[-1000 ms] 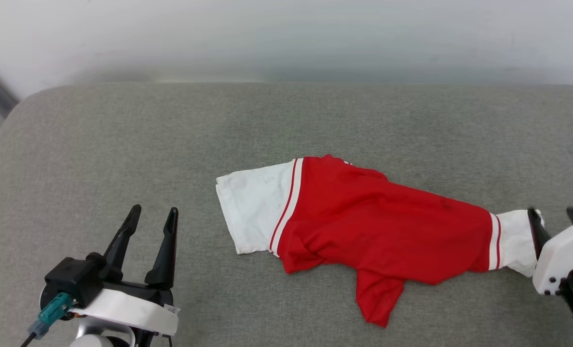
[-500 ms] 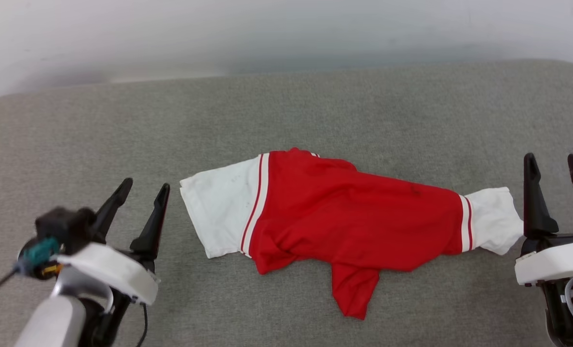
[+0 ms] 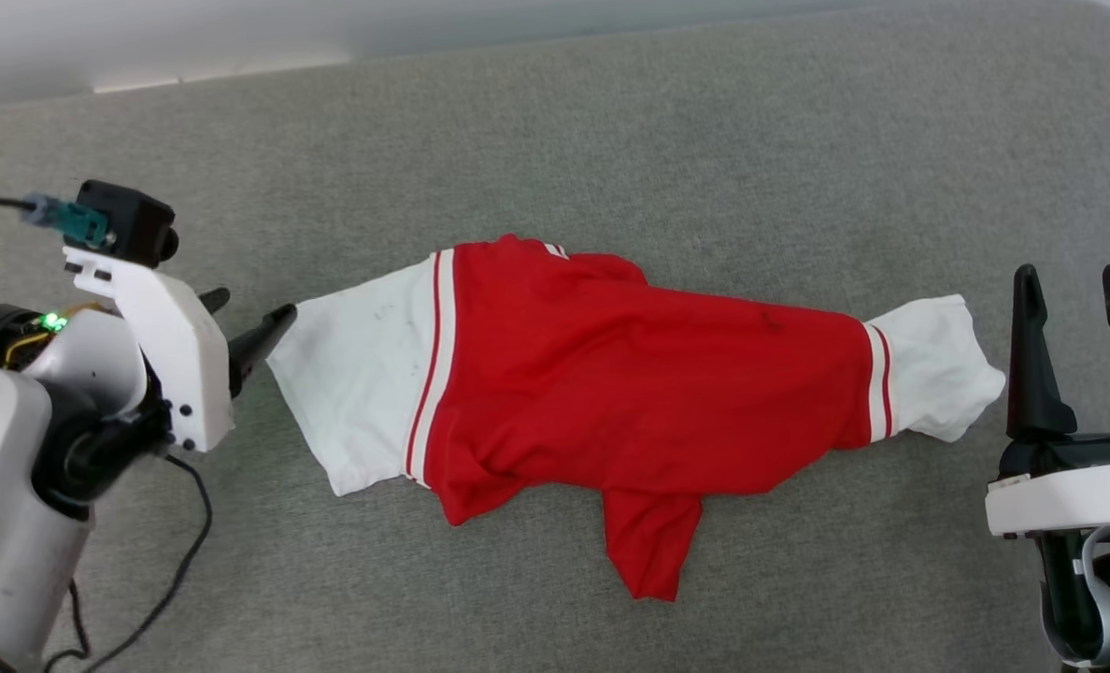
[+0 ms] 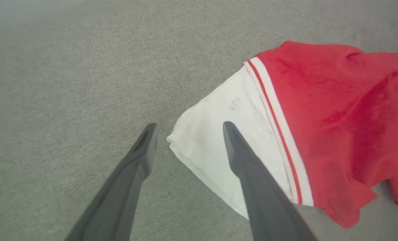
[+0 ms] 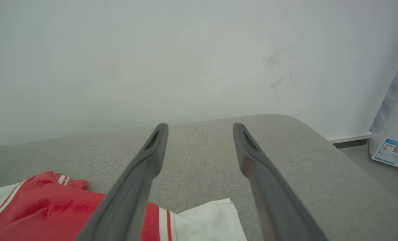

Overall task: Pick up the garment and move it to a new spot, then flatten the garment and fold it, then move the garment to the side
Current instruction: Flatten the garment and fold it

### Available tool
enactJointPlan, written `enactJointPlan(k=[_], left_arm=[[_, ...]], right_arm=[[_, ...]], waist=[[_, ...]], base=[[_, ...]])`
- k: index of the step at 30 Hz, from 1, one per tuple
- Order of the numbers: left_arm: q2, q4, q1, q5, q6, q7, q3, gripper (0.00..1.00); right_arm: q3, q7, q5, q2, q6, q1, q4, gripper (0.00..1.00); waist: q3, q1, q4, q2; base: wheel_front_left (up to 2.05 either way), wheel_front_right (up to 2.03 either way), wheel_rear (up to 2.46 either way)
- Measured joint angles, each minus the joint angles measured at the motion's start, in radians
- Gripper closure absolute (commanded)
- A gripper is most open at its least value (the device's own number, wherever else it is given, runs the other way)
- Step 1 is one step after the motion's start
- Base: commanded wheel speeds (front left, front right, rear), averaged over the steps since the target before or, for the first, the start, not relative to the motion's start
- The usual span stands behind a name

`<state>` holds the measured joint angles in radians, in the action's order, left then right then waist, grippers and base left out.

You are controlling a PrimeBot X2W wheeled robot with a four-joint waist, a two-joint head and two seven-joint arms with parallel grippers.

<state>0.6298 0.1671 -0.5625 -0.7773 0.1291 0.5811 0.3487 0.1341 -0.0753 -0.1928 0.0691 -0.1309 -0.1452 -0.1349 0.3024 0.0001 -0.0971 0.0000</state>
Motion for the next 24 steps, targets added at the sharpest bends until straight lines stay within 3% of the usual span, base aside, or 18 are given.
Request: enactJointPlan(k=[7, 14, 15, 16, 17, 24], left_arm=[[0.028, 0.078, -0.079, -0.035, 0.000, 0.205, 0.052, 0.00], [0.046, 0.139, -0.113, 0.025, -0.018, 0.238, 0.094, 0.00], [0.048, 0.145, -0.116, 0.033, -0.018, 0.244, 0.103, 0.24], [0.049, 0.148, -0.118, 0.036, -0.018, 0.250, 0.109, 0.87], [0.050, 0.151, -0.119, 0.035, -0.017, 0.252, 0.112, 1.00], [0.059, 0.153, -0.080, 0.050, -0.016, 0.151, 0.104, 1.00]], right_arm=[[-0.008, -0.022, 0.008, -0.007, 0.000, -0.015, 0.015, 0.00], [-0.015, -0.039, 0.008, -0.012, 0.000, -0.024, 0.028, 0.00], [-0.016, -0.040, 0.009, -0.012, 0.000, -0.025, 0.030, 0.00], [-0.016, -0.042, 0.010, -0.013, 0.000, -0.026, 0.033, 0.00], [-0.016, -0.043, 0.013, -0.013, 0.000, -0.027, 0.034, 0.00], [-0.013, -0.018, 0.030, -0.015, 0.000, -0.032, 0.057, 0.00]], waist=[[0.057, 0.0000, -0.030, 0.0000], [0.098, 0.0000, -0.055, 0.0000], [0.102, 0.0000, -0.058, 0.0000], [0.105, 0.0000, -0.061, 0.0000], [0.106, 0.0000, -0.063, 0.0000], [0.084, 0.0000, -0.059, 0.0000]], base=[[0.00, 0.00, 0.00], [0.00, 0.00, 0.00], [0.00, 0.00, 0.00], [0.00, 0.00, 0.00], [0.00, 0.00, 0.00], [0.00, 0.00, 0.00]])
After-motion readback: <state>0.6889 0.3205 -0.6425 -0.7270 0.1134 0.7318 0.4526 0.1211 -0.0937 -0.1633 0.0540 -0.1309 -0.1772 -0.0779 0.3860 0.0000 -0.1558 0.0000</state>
